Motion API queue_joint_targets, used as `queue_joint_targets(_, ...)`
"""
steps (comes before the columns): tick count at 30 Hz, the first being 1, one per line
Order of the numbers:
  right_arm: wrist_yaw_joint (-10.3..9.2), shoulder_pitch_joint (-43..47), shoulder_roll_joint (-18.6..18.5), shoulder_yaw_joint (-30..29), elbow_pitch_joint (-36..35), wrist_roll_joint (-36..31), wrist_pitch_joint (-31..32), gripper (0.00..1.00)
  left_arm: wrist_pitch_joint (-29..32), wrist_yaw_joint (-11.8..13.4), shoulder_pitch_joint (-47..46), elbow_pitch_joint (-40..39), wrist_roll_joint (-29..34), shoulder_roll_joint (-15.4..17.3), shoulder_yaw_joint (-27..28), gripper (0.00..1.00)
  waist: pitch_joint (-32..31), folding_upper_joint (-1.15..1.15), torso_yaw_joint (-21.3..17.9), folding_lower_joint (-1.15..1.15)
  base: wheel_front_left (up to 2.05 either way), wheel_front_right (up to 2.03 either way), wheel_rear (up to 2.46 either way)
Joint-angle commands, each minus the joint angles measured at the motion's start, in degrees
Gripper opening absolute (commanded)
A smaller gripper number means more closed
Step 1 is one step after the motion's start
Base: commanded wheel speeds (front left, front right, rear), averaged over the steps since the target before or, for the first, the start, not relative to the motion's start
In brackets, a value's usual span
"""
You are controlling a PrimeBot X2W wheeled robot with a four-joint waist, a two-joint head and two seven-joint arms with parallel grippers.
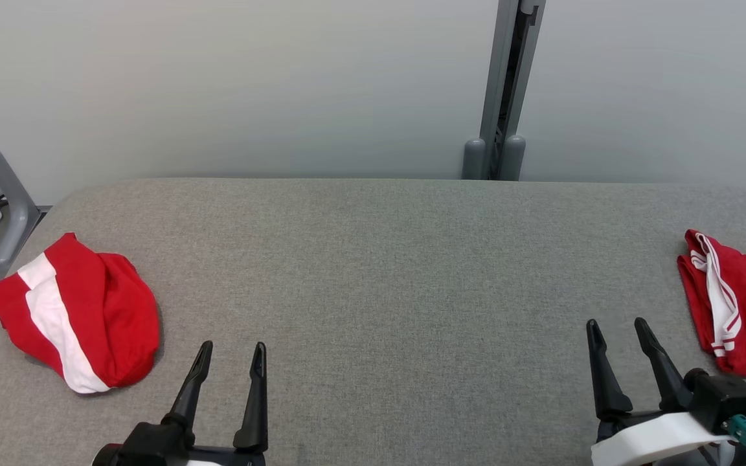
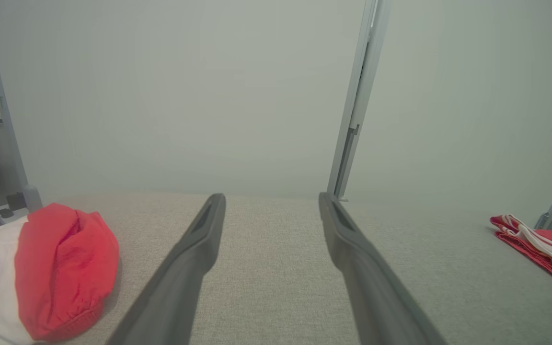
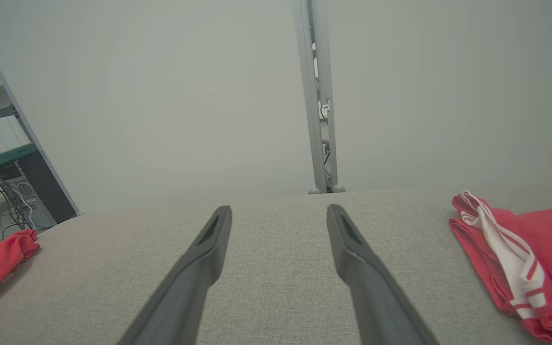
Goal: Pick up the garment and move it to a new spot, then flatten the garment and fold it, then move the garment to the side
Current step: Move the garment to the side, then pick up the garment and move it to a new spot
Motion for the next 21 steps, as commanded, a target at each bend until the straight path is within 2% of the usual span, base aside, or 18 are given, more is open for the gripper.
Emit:
queue_joint_targets(1, -0.01, -0.15, -0.18, 0.26, 0.13, -0.51, -0.39, 1.0, -0.21, -0.19, -0.63, 0.04, 0.06, 0.21, 0.05, 1.0, 0.04, 0.0, -0.02, 0.0, 0.0, 0.0, 0.0)
queue_joint_targets(16, -0.01, 0.05, -0.21, -0.09, 0.11, -1.32, -0.44, 1.0, -0.21, -0.19, -1.2, 0.16, 0.49, 0.22, -0.42, 1.0, 0.5, 0.0, 0.19, 0.0, 0.0, 0.0, 0.0)
queue_joint_targets(21, 0.0, 0.64, -0.18, -0.6, -0.28, -1.22, -0.4, 1.0, -0.21, -0.54, -1.41, 0.36, 0.61, 0.22, -1.32, 1.0, 1.01, 0.0, 2.23, 0.0, 0.0, 0.0, 0.0)
